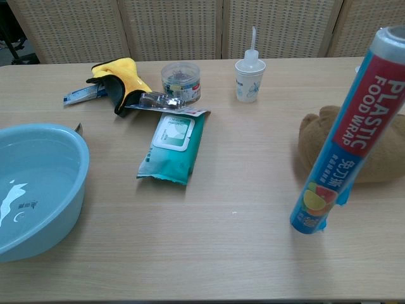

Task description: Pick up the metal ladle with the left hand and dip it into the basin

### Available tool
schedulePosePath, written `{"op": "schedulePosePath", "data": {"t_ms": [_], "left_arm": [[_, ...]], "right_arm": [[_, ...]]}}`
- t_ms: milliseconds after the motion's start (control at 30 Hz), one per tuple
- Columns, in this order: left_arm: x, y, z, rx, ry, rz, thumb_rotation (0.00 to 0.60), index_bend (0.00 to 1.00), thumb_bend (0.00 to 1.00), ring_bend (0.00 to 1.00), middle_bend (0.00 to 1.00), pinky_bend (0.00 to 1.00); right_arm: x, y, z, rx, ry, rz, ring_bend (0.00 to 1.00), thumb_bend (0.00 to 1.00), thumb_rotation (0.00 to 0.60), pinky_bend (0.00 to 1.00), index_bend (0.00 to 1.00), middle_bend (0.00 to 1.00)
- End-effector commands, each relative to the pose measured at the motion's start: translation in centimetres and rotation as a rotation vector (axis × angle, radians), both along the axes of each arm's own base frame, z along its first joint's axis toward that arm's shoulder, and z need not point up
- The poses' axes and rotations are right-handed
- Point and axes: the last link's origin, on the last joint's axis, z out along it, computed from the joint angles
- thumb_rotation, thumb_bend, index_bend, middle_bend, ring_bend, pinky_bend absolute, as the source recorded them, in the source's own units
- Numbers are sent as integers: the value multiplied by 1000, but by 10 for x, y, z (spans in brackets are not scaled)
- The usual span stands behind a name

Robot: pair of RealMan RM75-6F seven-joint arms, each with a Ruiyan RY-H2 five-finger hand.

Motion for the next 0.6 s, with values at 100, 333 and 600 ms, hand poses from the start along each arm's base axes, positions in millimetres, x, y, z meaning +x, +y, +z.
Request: {"op": "schedulePosePath", "data": {"t_ms": [100,333,600], "left_arm": [[0,4,-13,-16,16,0,600,437,364,969,961,947],[-2,6,-19,-13,19,13,600,437,364,970,961,947],[1,7,-24,-14,12,-7,600,437,364,969,961,947]], "right_arm": [[0,0,0,1,0,-1,0,0,600,0,0,0],[-1,-1,-1,5,0,-6,0,0,600,0,0,0],[-2,-2,-2,8,-1,-12,0,0,600,0,0,0]]}}
